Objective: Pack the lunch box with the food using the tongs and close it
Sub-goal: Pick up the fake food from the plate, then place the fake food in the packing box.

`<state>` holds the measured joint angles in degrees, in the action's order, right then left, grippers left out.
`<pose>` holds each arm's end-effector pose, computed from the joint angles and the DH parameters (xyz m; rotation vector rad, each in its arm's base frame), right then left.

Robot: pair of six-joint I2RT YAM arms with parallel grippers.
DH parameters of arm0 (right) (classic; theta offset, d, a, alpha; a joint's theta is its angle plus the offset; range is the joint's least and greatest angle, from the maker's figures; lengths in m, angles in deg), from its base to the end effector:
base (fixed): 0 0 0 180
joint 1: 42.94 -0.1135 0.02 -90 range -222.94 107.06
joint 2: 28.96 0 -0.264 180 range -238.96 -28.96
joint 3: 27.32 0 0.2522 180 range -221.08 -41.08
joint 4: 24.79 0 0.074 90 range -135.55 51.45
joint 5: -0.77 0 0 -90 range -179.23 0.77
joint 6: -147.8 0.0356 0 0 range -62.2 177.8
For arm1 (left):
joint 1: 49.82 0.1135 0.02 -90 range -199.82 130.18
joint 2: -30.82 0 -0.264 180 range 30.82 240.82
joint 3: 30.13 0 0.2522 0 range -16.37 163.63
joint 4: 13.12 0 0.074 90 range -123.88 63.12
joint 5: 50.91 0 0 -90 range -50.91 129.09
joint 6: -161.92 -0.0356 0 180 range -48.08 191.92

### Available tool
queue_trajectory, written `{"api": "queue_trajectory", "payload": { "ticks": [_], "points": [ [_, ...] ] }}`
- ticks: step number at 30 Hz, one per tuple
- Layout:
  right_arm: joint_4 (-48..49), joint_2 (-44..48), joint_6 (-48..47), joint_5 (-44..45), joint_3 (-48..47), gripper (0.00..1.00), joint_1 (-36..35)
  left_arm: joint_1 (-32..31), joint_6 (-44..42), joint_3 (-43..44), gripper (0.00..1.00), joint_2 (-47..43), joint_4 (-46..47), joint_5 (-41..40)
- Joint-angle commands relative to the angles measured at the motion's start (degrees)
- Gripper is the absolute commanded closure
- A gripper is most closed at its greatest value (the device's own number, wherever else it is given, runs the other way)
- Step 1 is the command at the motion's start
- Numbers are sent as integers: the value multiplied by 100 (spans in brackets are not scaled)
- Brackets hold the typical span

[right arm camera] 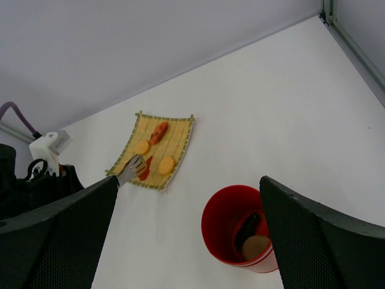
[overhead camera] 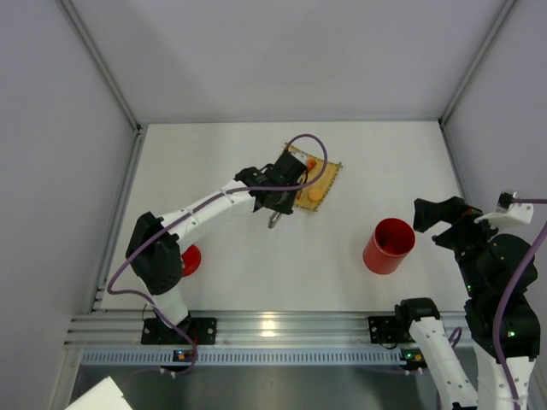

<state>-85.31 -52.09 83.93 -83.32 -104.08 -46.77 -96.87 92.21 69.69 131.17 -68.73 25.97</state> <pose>0.0356 -0.0013 0.4072 0.4045 1.6508 0.3044 0.2649 -0.2728 0.2806 0.4975 2.4731 -0.1842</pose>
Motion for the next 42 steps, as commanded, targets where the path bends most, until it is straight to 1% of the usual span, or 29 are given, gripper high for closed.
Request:
{"api": "queue_trajectory", "payload": {
  "ticks": [1,8,11,22,26,29,36,42],
  "points": [
    [1,-15,50,-55,-28,1,67,-50,-131,455,69,-394,-16,-138],
    [9,-24,59,-73,-37,1,67,-217,-236,982,69,-377,-315,-147],
    [27,-42,59,-73,-45,0,76,-419,-254,1184,69,-376,-447,-146],
    [44,-121,50,-73,-124,1,67,-1711,-272,2292,68,-201,-799,-305],
    [18,-139,24,-64,-168,1,67,-1957,-210,2398,68,-253,-729,-16],
    [18,-156,24,-55,-195,1,67,-2220,-193,2424,68,-262,-685,73],
    [9,-165,24,-55,-212,0,67,-2616,-166,2354,68,-297,-588,187],
    [9,-156,24,-55,-204,1,76,-2766,-140,2284,68,-280,-518,302]
  ]
}}
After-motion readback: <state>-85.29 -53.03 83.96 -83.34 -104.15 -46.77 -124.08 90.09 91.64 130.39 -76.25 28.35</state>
